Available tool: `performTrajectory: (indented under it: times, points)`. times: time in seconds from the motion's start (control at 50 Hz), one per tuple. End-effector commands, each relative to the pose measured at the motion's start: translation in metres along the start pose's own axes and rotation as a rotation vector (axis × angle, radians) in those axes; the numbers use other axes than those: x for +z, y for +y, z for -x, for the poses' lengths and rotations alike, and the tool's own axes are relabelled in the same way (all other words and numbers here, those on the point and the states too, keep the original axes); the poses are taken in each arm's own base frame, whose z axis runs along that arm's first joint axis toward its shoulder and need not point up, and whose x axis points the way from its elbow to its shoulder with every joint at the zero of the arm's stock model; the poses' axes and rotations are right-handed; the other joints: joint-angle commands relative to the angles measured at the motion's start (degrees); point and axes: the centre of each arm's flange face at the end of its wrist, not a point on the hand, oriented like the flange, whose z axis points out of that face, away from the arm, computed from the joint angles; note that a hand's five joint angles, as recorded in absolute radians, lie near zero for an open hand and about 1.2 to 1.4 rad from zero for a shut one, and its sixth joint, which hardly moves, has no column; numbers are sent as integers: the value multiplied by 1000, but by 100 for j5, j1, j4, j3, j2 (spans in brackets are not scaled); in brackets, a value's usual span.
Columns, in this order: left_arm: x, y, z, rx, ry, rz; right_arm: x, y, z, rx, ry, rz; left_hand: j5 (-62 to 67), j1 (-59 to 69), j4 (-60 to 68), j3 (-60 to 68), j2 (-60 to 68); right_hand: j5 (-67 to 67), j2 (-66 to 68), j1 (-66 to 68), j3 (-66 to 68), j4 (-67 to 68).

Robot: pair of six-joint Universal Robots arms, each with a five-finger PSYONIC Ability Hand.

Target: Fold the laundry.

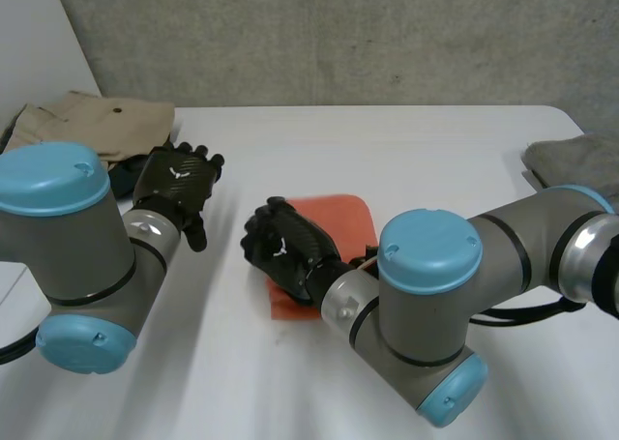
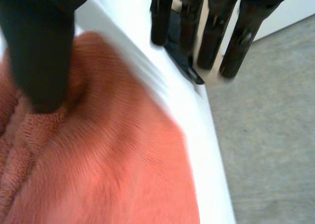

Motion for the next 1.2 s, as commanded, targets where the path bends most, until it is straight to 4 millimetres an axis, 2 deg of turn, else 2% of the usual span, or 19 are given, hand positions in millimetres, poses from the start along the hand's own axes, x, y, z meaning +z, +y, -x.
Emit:
performTrajectory:
  times: [0.02,0.04,0.06,0.14,0.2,0.26,0.32,0.34,0.42,0.56,0.64,0.76,0.84,0.9,0.98,1.04,1.06,1.14,1.2]
  points:
    - [-1,-14,-8,-4,22,-50,-9,19,-26,303,121,106,-265,-120,-155,-178,-151,-1437,-1326,-733,-1469,-1489]
    - [-2,-18,-12,-6,31,-64,-12,24,-35,364,149,114,-265,-120,-155,-178,-151,-1437,-1326,-733,-1469,-1489]
    - [-5,-29,-20,-13,50,-103,-19,31,-57,482,214,117,-265,-120,-155,-178,-151,-1437,-1326,-733,-1469,-1489]
    - [-9,-49,-34,-51,85,-167,-38,41,-102,730,344,89,-261,-116,-151,-174,-146,-1437,-1326,-733,-1469,-1489]
    - [-6,-57,-48,-97,134,-197,-46,49,-116,851,375,115,-260,-116,-151,-174,-146,-1437,-1326,-733,-1469,-1489]
    - [-4,-57,-65,-128,205,-211,-48,58,-119,883,369,164,-244,-99,-134,-157,-129,-1437,-1326,-733,-1469,-1489]
    - [5,-53,-82,-146,277,-208,-39,71,-108,916,312,239,-143,2,-33,-56,-29,-1437,-1326,-733,-1469,-1489]
    - [11,-46,-88,-145,283,-181,-34,77,-103,933,280,262,-76,69,34,11,38,-1437,-1326,-733,-1469,-1489]
    - [24,-21,-91,-130,241,-63,-22,84,-97,967,212,271,-42,103,68,45,72,-1437,-1326,-733,-1469,-1489]
    - [33,12,-83,-103,186,94,-4,101,-78,986,131,321,-59,86,51,28,56,-1437,-1326,-733,-1469,-1489]
    - [31,30,-88,-80,217,173,1,107,-70,970,104,350,-59,86,51,28,56,-1437,-1326,-733,-1469,-1489]
    - [27,35,-92,-18,277,208,2,115,-61,843,86,401,-75,70,34,12,39,-1437,-1326,-733,-1469,-1489]
    - [26,25,-90,-5,309,169,-2,117,-70,706,128,443,-109,36,1,-22,5,-1437,-1326,-733,-1469,-1489]
    - [24,12,-87,-11,325,125,-11,106,-85,628,182,443,-109,36,1,-22,5,-1437,-1326,-733,-1469,-1489]
    - [19,-34,-58,-43,293,-4,-23,85,-104,577,279,363,-142,2,-33,-56,-28,-1437,-1326,-733,-1469,-1489]
    - [12,-54,-47,-52,298,-71,-29,78,-101,560,307,316,-159,-15,-50,-73,-45,-1437,-1326,-733,-1469,-1489]
    - [8,-67,-41,-59,316,-115,-34,69,-96,546,313,280,-159,-15,-50,-73,-45,-1437,-1326,-733,-1469,-1489]
    - [-6,-91,-33,-68,404,-212,-44,51,-71,520,295,214,-160,-15,-50,-73,-45,-1437,-1326,-733,-1469,-1489]
    - [-15,-102,-29,-72,465,-243,-48,51,-54,522,272,211,-160,-15,-50,-73,-45,-1437,-1326,-733,-1469,-1489]
